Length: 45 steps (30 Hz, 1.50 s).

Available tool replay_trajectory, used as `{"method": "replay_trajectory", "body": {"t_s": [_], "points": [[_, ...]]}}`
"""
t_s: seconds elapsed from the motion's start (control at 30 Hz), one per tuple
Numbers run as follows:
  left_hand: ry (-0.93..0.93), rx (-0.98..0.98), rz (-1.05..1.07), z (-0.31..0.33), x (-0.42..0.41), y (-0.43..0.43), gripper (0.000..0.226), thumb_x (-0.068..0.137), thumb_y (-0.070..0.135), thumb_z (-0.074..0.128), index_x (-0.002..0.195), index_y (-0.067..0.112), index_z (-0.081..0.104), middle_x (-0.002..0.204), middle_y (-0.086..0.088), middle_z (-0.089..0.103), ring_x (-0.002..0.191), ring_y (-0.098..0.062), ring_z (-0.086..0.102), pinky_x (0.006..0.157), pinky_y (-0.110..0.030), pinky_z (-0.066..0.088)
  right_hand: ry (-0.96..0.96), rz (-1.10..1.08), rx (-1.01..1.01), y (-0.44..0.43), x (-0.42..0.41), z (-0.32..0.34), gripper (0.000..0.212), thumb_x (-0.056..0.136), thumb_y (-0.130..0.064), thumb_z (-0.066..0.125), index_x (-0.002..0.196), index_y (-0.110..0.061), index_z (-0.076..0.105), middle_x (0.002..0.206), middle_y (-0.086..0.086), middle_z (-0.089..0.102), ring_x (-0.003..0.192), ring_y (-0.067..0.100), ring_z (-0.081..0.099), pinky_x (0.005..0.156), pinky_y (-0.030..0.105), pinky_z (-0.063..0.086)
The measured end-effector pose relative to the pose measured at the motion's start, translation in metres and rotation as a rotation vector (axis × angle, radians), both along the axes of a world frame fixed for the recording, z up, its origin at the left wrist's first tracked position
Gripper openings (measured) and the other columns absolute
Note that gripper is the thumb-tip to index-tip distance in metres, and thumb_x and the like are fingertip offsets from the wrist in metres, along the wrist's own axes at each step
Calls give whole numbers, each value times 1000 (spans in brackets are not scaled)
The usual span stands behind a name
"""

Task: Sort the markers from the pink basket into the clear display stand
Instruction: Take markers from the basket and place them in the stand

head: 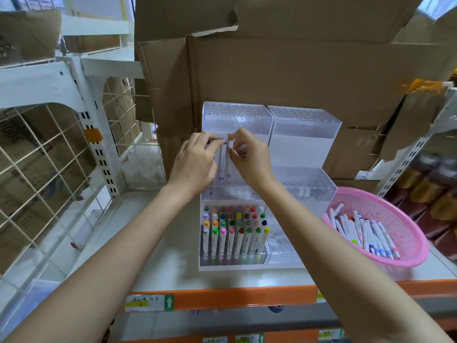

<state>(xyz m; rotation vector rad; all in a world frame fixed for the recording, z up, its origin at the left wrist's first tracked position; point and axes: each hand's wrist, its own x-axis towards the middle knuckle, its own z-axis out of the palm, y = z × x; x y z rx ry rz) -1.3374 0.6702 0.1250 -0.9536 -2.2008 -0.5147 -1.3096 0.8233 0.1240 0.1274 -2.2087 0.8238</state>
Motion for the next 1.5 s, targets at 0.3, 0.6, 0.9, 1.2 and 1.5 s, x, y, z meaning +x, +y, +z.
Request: {"method": "replay_trajectory", "body": {"t_s": [0.3,0.6,0.9,1.2,1.5], "points": [[-24,-28,35,2,1,1,50,77,2,63,126,11,59,114,-10,56,107,-29,51,90,-43,43,-48,-4,75,0,4,1,17,86,-7,67,96,-11,54,74,4,60,66,22,61,63,38,55],[-19,-58,54,-1,4,1,53,77,3,63,129,10,56,120,-10,54,113,-28,49,93,-42,42,-51,-27,182,3,5,2,15,88,-11,65,101,-10,59,82,7,63,68,24,61,64,42,55],[-75,-179,101,4,13,1,62,80,11,59,140,13,44,133,-9,46,124,-28,40,102,-43,35,-116,-62,288,3,18,11,32,89,-15,64,121,-10,60,115,7,60,104,29,59,76,41,53],[-62,-288,116,-2,42,18,62,92,32,51,147,12,30,149,-9,34,138,-25,28,115,-41,20,-231,-155,422,21,57,-4,68,89,-29,62,149,-21,31,145,3,41,127,27,44,101,37,38],[-114,-262,-21,-13,108,105,51,88,33,50,130,6,54,126,-13,58,114,-31,56,91,-41,45,-358,-179,404,97,128,-19,63,89,-27,60,146,-16,36,147,5,40,125,31,47,92,39,43]]}}
